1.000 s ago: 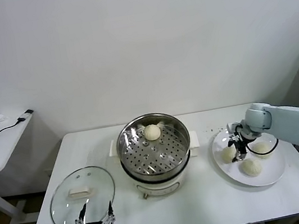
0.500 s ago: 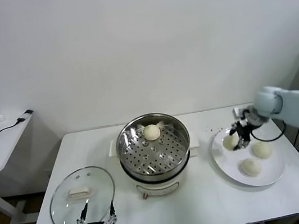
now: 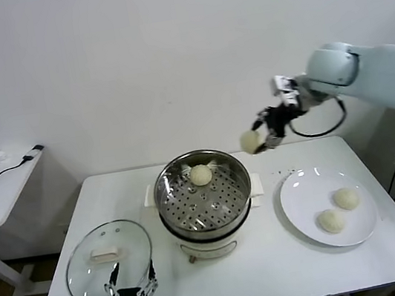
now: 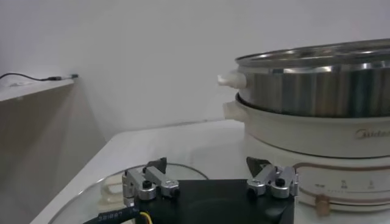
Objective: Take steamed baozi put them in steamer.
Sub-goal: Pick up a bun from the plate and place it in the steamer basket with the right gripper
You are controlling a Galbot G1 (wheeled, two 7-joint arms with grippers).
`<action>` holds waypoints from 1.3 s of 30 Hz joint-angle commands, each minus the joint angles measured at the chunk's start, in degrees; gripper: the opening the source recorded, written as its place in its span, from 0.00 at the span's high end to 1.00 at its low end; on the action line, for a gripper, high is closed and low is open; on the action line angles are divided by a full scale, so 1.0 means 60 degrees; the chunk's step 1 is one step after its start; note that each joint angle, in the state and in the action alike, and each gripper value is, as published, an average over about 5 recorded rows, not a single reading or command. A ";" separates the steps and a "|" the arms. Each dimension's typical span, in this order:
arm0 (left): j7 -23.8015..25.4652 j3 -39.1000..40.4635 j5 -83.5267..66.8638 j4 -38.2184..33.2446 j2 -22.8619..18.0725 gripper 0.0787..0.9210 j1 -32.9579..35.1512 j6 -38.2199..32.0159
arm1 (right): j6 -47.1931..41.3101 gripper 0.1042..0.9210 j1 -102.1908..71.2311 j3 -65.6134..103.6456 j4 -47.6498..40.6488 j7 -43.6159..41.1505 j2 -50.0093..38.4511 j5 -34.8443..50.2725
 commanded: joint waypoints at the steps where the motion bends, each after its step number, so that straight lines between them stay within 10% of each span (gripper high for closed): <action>1: -0.0006 -0.0008 -0.0019 -0.0100 0.0055 0.12 0.0098 0.0024 | -0.0964 0.33 0.0133 -0.0260 0.0839 0.1110 0.2549 0.2016; 22: -0.0015 -0.0060 -0.0047 -0.0024 0.0067 0.12 0.0059 0.0045 | -0.1178 0.33 -0.3241 0.0174 -0.2878 0.1843 0.5003 0.0041; 39: 0.0013 -0.0074 -0.0082 0.0084 0.0020 0.12 -0.0130 0.0125 | -0.1025 0.27 -0.3365 0.0412 -0.3030 0.1708 0.5031 -0.0181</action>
